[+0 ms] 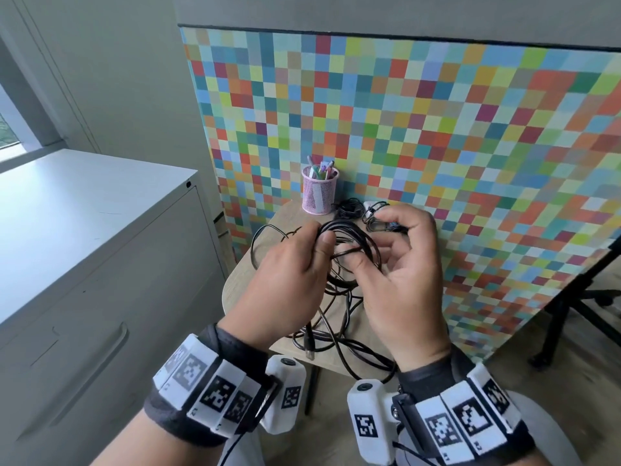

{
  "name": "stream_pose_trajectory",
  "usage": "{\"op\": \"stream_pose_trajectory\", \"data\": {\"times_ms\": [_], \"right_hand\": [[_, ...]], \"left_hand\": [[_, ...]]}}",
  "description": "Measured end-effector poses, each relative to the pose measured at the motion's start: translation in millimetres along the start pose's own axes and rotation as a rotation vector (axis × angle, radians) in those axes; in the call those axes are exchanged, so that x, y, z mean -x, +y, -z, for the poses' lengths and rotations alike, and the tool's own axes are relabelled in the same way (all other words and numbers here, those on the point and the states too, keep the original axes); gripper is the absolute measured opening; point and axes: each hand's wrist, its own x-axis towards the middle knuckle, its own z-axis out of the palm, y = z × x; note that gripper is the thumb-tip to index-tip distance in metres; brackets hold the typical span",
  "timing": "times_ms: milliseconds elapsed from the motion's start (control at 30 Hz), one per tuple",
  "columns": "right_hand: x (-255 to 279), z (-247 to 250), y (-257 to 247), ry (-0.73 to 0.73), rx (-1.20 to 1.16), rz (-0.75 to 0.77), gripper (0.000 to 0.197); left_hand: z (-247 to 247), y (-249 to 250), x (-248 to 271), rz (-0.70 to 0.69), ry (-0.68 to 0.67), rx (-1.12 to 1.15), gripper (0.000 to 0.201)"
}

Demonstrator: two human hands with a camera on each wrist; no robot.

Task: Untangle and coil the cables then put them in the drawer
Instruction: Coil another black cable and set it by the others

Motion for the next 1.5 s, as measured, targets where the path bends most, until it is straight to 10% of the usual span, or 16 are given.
{"op": "stream_pose_trajectory", "data": {"times_ms": [167,433,567,767,900,1100,1367,1500], "right_hand": [[-2.8,-0.9,-1.5,0.016,0.030,0.126,0.010],[-22.2,20.1,9.5,0.255,-0.348,-0.606,0.023],[-15.3,32.1,32.4,-0.089,-0.063,-0.829,0.044],[-8.6,37.2,37.5,-0.276,0.134,-0.810,0.074],[-8.3,32.0,29.5,-0.114,-0.274,-0.867,0.058],[0.6,25.6,19.0,-0.115,-0.420,-0.454,0.023],[-0.8,32.2,7.3,-0.152,-0.086,-0.230,0.047],[-3.6,32.7,-1.7,-0.139,-0.301,-0.318,0.046]], "left_hand": [[-5.1,-2.6,-4.2,0.150,-0.015,0.100,0.037],[-2.3,-11.0,0.7,0.245,0.216,0.375,0.033],[2.7,-5.1,3.2,0.119,0.299,0.311,0.028],[1.4,-3.5,-0.1,0.118,0.308,0.223,0.028],[0.4,-7.8,-4.0,0.141,0.302,0.184,0.033],[-1.9,-9.4,-5.1,0.132,0.313,0.086,0.042],[-0.4,-8.6,-7.1,0.157,0.314,0.081,0.038],[0.4,-8.9,-6.5,0.151,0.310,0.091,0.040]]}}
